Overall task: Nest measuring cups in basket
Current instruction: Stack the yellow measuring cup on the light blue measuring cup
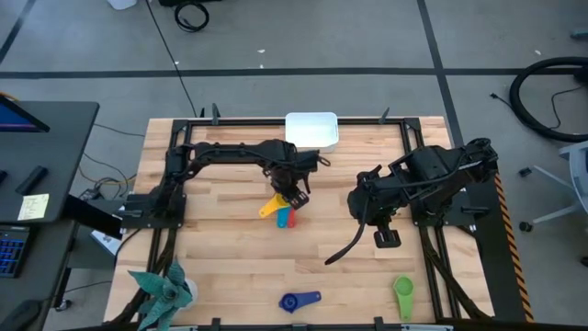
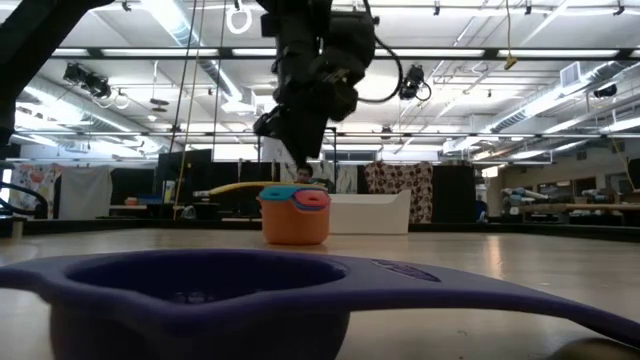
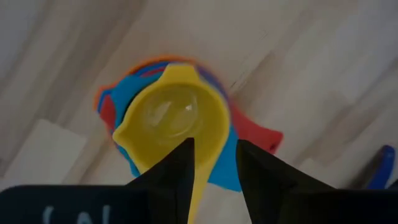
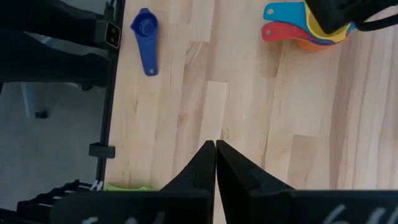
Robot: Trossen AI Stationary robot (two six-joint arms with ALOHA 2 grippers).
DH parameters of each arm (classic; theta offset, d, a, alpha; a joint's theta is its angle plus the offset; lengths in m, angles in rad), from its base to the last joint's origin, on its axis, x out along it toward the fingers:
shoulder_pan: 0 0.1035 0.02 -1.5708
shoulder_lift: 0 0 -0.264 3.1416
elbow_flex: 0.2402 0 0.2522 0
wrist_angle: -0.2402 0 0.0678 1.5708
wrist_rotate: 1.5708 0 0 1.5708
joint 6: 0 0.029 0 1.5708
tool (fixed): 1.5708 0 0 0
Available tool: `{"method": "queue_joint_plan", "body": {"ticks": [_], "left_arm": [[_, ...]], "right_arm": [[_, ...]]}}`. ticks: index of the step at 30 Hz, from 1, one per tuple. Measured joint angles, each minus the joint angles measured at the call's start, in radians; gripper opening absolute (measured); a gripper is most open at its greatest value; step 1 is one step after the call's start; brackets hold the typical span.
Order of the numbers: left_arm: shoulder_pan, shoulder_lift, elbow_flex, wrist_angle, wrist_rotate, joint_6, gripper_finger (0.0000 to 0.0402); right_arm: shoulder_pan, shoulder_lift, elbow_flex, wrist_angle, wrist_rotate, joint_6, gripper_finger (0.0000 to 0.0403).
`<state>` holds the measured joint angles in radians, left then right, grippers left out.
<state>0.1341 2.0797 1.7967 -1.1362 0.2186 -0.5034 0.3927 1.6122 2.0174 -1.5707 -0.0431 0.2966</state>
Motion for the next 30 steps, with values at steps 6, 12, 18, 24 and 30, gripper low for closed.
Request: {"method": "queue_joint_plan", "body": {"ticks": [6,12,18,24,30], "left_arm": [[-0.002,-0.014,0.120,-0.168,-0.080,0.064,0.0123],[-0.002,-0.026,0.148,-0.436,-0.209,0.071,0.0123],[-0.008,-0.064,0.021,-0.423,-0.191,0.119,0.0123],[-0.007,-0.066,-0.136,-0.356,-0.199,0.178,0.0123],[-0.018,-0.066,-0.270,-0.158,-0.158,0.228,0.0123]], "right_arm": [[-0.004,0.000,0.000,0.005,0.131,0.076,0.0018],[-0.033,0.004,-0.044,0.017,0.168,0.374,0.0018],[-0.069,0.007,-0.242,0.100,0.102,0.440,0.0018],[-0.111,0.006,-0.428,0.288,0.103,0.380,0.0018],[-0.163,0.006,-0.565,0.546,0.102,0.304,0.0018]]}}
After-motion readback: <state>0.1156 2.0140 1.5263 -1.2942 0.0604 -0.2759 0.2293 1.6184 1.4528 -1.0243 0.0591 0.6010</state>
